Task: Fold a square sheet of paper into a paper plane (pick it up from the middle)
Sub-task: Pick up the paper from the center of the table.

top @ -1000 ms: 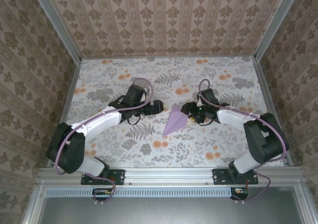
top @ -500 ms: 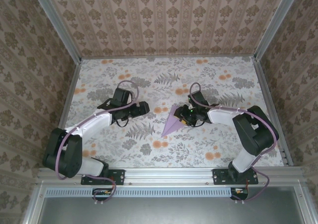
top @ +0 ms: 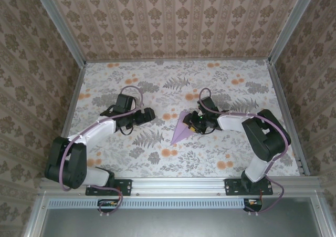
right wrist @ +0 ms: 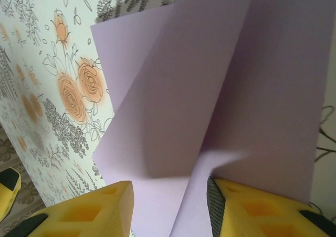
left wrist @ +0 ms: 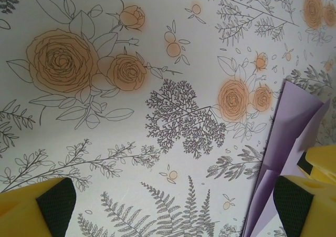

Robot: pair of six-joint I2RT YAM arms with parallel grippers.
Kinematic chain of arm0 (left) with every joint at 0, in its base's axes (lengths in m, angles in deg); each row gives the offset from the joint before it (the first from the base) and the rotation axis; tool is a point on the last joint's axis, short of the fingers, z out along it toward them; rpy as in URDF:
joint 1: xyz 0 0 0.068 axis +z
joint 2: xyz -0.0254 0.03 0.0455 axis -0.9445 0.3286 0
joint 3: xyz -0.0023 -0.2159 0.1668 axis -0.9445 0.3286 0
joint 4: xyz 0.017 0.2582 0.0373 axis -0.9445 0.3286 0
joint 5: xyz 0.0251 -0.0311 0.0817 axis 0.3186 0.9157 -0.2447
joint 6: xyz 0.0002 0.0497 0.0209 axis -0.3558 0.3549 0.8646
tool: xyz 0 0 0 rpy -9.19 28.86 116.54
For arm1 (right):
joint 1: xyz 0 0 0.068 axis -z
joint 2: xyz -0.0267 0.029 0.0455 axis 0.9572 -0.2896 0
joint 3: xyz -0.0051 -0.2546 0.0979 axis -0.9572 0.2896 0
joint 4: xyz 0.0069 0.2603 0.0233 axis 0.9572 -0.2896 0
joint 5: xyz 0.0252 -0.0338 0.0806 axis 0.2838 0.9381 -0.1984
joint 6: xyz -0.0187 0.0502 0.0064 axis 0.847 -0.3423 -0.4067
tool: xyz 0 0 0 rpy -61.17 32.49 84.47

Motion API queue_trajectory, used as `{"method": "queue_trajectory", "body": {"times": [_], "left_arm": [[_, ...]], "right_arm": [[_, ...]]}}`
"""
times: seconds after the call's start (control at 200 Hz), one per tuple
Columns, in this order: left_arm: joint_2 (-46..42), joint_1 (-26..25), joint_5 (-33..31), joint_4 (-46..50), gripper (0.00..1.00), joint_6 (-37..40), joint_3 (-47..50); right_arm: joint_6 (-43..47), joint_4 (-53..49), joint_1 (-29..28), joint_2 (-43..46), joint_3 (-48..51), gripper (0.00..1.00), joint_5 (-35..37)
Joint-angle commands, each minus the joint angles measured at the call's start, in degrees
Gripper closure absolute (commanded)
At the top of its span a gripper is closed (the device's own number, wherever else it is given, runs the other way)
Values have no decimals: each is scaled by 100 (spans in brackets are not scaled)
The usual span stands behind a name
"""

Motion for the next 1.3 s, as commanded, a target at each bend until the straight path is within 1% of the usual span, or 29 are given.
{"method": "queue_trajectory", "body": {"times": [0.0,0.255,0.415,0.46,0.565,0.85,0.98,1.06,1.15,1.2,1.295], "left_arm": [[-160,44,119,85,0,65,51],[-151,46,281,17,0,76,89],[-135,54,376,-4,0,70,69],[-133,62,394,-17,0,63,73],[-133,86,464,-62,0,10,87],[-63,114,588,-129,0,-29,103],[-53,114,647,-152,0,-38,103],[-75,134,718,-151,0,-49,103],[-145,179,877,-177,0,-130,133],[-223,247,1060,-210,0,-231,163],[-507,332,1738,-475,0,-559,270]], "right_arm": [[-109,202,-68,-193,-204,61,-199],[-145,561,-86,-253,-149,62,-367],[-170,996,-121,-247,-1,63,-434],[-172,1122,-138,-249,58,65,-443],[-171,1356,-226,-268,168,66,-420],[-219,1608,-487,-368,339,67,-203],[-237,1703,-560,-463,336,73,-131],[-234,1849,-569,-493,365,82,-95],[-88,1887,-562,-379,358,89,-15],[57,1872,-550,-267,323,91,2],[367,1969,-454,-16,233,94,-190]]}}
